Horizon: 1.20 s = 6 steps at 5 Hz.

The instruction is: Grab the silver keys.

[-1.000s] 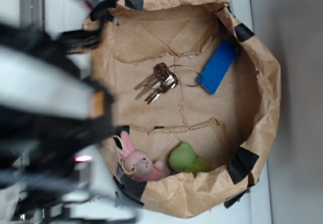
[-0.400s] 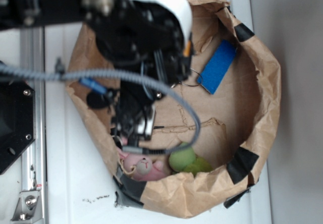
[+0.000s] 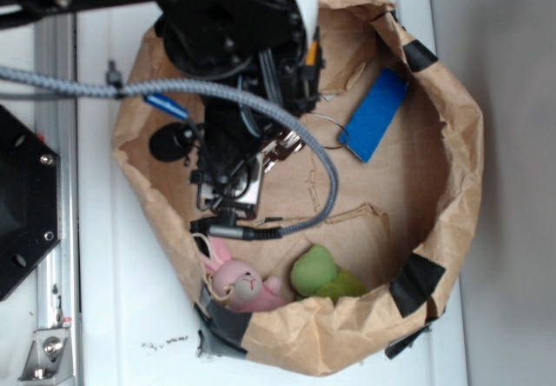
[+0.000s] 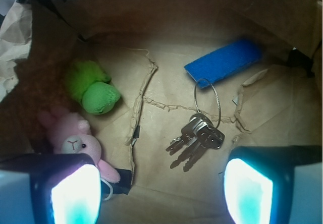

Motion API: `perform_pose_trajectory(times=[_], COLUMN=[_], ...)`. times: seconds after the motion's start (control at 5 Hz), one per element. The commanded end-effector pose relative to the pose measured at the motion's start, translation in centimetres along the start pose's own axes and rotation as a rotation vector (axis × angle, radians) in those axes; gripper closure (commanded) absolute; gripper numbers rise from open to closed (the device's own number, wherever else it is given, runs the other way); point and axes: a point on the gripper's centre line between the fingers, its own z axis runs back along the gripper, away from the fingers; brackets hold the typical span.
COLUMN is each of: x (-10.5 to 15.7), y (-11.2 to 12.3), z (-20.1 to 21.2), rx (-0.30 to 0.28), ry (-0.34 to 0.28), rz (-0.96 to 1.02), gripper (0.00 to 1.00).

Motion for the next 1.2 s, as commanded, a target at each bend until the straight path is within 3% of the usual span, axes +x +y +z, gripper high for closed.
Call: perform_pose_trajectory(times=[0.0, 0.2, 0.4, 0.6, 0.8, 1.0], x=[0.4, 0.4, 1.5, 1.8, 2.1, 2.5], y=[0.1, 0.1, 1.9, 2.2, 2.7, 3.4], z=[0.8, 0.8, -1.8, -2.6, -4.9, -4.8], rx=[0.014, 0.014, 0.023, -0.015, 0.049, 0.043], ry=[-0.029, -0.029, -0.079, -0.073, -0.068, -0.062], rz=[0.005, 0.005, -0.052, -0.083, -0.106, -0.086], gripper=[0.00, 0.00, 0.00, 0.00, 0.00, 0.00])
